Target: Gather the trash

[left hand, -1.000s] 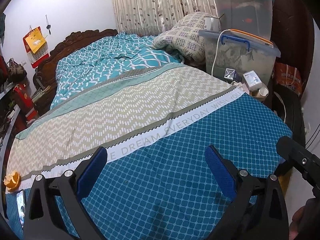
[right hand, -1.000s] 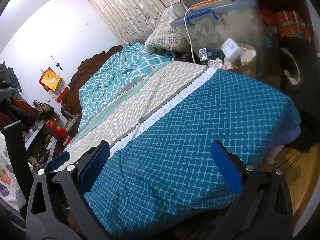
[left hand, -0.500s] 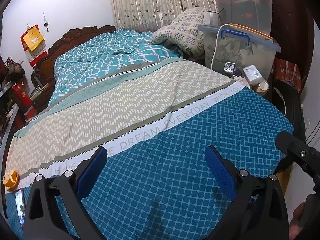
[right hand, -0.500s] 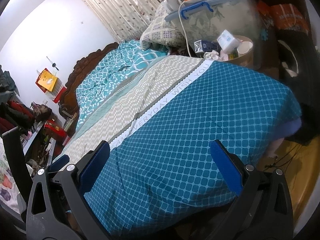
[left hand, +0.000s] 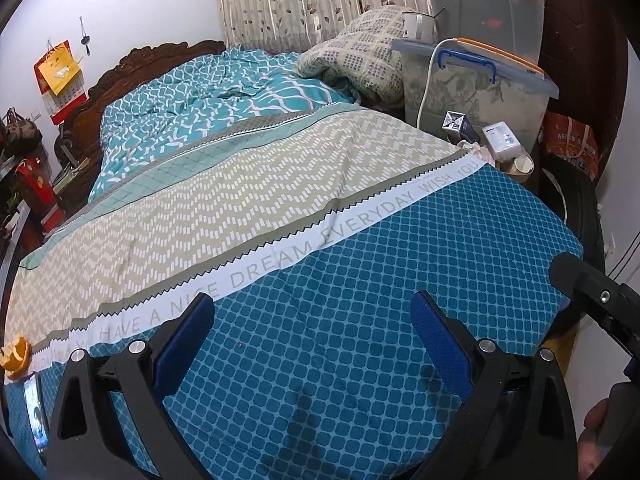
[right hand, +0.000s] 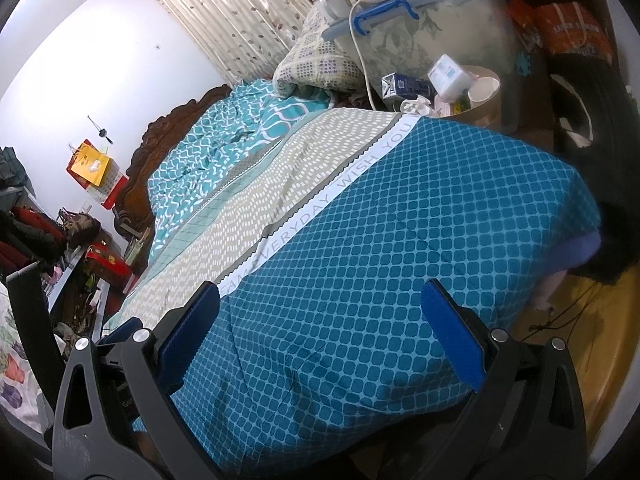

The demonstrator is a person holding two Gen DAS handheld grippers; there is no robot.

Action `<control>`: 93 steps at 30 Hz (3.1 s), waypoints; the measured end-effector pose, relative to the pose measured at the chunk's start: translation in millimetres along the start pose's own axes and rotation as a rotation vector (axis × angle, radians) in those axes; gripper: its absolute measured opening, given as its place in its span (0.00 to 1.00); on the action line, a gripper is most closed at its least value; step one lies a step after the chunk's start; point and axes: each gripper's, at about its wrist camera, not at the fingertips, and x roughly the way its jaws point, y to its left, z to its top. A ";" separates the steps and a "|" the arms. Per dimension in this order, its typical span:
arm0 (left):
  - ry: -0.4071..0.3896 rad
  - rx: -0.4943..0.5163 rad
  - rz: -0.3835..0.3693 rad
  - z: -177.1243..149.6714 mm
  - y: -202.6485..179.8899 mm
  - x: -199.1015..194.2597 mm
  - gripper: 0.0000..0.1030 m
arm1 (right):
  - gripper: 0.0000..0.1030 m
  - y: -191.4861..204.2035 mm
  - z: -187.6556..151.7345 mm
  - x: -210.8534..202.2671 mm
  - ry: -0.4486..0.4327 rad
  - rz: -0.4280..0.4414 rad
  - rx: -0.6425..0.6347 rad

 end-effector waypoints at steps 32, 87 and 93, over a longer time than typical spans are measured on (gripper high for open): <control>0.004 0.003 0.003 -1.8 -1.6 -2.3 0.92 | 0.97 1.3 -0.8 0.1 -0.007 -0.003 0.001; 0.047 0.041 0.050 -11.5 -4.7 9.2 0.92 | 0.97 -0.5 -1.6 -0.1 -0.011 0.002 0.013; 0.048 0.044 0.048 -12.4 -4.5 9.4 0.92 | 0.97 -0.5 -1.6 0.2 -0.012 0.002 0.012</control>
